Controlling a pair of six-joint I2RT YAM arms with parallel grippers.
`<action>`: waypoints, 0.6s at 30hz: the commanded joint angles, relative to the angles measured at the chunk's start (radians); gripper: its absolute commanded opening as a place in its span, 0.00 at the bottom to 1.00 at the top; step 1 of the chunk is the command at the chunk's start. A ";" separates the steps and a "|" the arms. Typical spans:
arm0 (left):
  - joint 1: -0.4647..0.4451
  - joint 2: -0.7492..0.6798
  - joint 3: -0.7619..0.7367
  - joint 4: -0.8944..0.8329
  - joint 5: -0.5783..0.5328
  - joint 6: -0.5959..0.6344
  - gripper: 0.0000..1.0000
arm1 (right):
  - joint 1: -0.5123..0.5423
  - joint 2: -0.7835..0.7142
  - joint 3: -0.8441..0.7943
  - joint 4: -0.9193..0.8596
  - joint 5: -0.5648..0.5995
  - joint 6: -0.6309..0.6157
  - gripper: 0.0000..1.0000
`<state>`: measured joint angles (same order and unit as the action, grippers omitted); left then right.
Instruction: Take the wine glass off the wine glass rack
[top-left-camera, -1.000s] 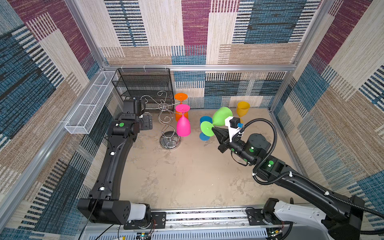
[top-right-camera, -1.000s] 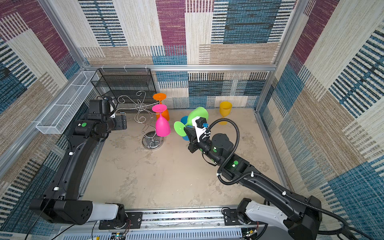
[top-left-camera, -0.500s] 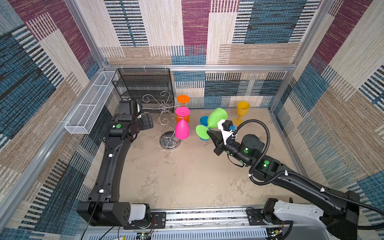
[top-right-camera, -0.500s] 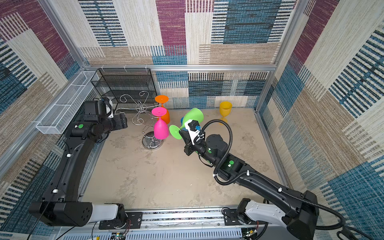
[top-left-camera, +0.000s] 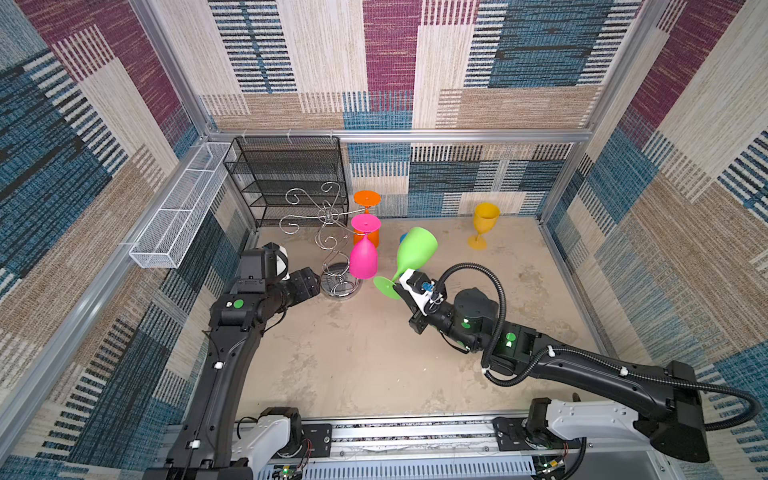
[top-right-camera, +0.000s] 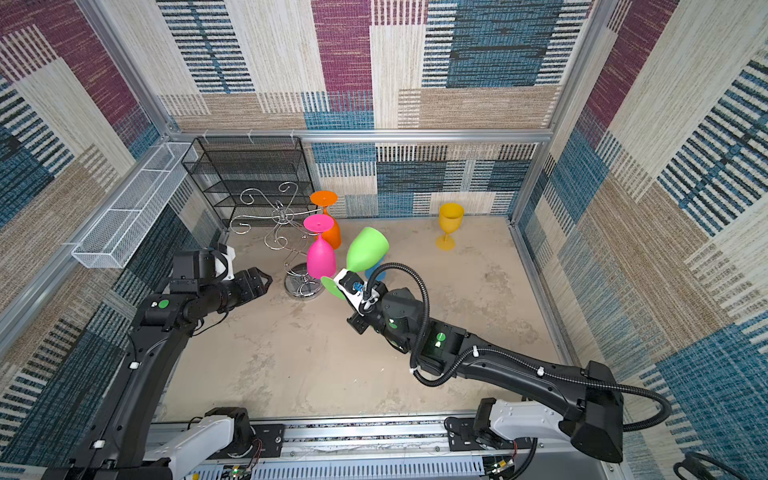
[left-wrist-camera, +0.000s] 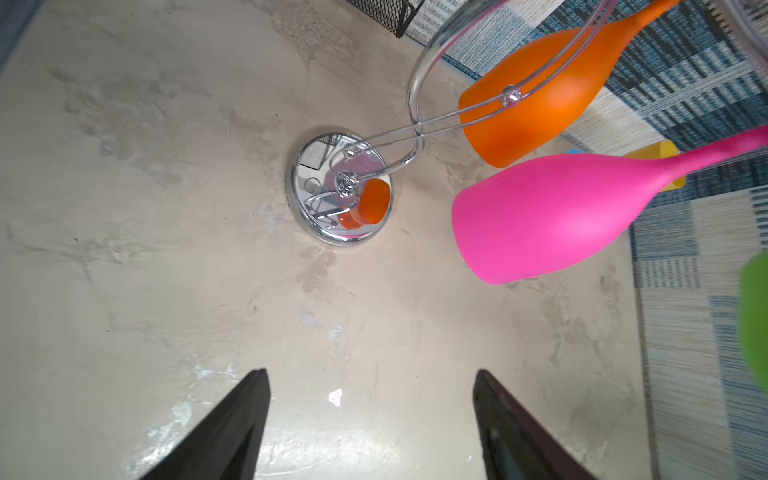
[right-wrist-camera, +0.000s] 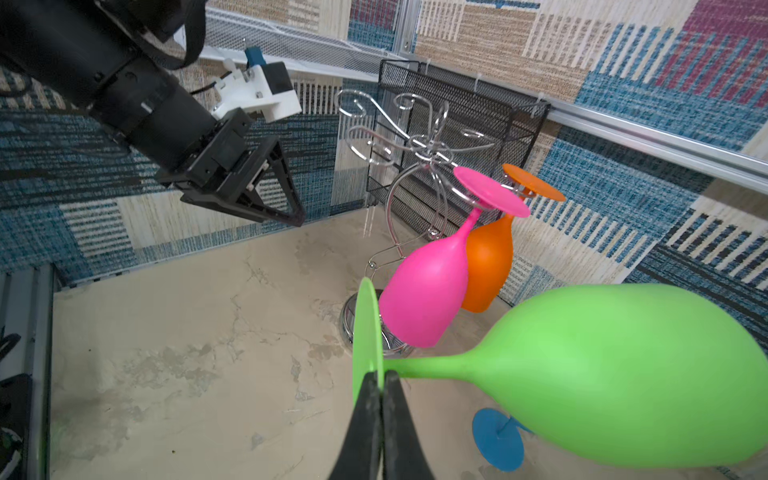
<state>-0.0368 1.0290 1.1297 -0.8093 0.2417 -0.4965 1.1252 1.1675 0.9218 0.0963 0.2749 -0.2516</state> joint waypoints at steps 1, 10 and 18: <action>0.002 -0.038 -0.039 0.057 0.117 -0.126 0.76 | 0.064 0.018 -0.024 0.014 0.121 -0.104 0.00; -0.004 -0.193 -0.239 0.187 0.301 -0.445 0.72 | 0.211 0.095 -0.075 0.058 0.333 -0.247 0.00; -0.077 -0.268 -0.336 0.234 0.309 -0.647 0.70 | 0.254 0.193 -0.071 0.114 0.419 -0.387 0.00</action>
<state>-0.0956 0.7681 0.8082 -0.6334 0.5297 -1.0340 1.3716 1.3338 0.8440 0.1398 0.6308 -0.5591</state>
